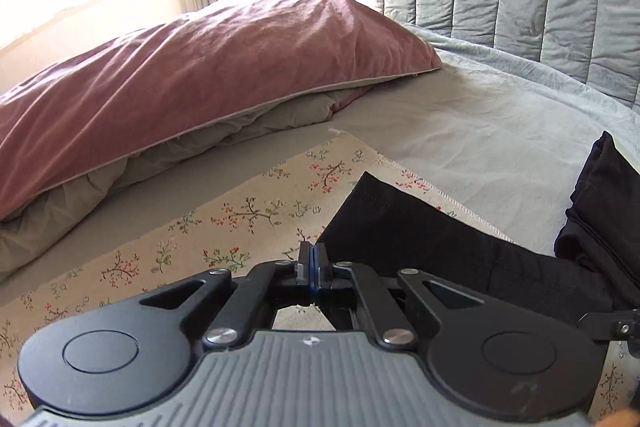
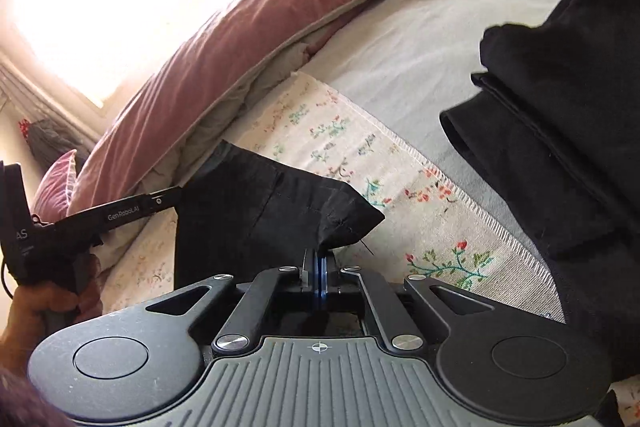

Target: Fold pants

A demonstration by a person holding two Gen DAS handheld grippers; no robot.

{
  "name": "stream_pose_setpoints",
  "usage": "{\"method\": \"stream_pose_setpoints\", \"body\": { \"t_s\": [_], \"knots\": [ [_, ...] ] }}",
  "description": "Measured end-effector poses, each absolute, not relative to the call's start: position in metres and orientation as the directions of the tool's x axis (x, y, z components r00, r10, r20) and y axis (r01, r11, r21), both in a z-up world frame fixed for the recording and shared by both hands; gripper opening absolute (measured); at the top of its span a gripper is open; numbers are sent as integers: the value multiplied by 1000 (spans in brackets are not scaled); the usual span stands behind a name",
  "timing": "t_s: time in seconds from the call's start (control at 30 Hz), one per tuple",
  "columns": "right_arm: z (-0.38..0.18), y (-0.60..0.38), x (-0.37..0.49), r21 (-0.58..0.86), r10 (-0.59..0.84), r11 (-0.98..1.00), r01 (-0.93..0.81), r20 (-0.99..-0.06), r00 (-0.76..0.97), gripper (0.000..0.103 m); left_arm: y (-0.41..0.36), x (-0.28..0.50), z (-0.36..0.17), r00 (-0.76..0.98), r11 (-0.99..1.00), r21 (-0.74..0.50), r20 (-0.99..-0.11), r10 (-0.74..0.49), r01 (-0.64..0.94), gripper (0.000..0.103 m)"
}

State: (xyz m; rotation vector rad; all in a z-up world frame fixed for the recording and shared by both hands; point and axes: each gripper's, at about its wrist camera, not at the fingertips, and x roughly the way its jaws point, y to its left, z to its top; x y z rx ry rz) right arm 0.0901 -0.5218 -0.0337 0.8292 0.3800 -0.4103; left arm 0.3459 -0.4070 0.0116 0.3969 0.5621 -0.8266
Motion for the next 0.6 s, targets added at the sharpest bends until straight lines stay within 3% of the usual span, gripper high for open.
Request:
{"method": "stream_pose_setpoints", "body": {
  "t_s": [0.1, 0.2, 0.37, 0.6],
  "knots": [
    [16, -511, 69, 624, -228, 647, 439, -390, 892, 1, -405, 335, 42, 570, 619, 114, -545, -615, 777, 8],
    [50, -499, 54, 585, -265, 680, 442, -366, 892, 1, -413, 321, 65, 582, 608, 126, -490, -649, 784, 8],
    [55, -495, 44, 525, -316, 680, 512, -421, 850, 1, -443, 297, 59, 599, 564, 230, -464, -653, 793, 8],
    [-10, -522, 56, 447, -334, 636, 629, -576, 746, 1, -488, 300, -29, 585, 535, 275, -562, -585, 799, 8]
  ]
}}
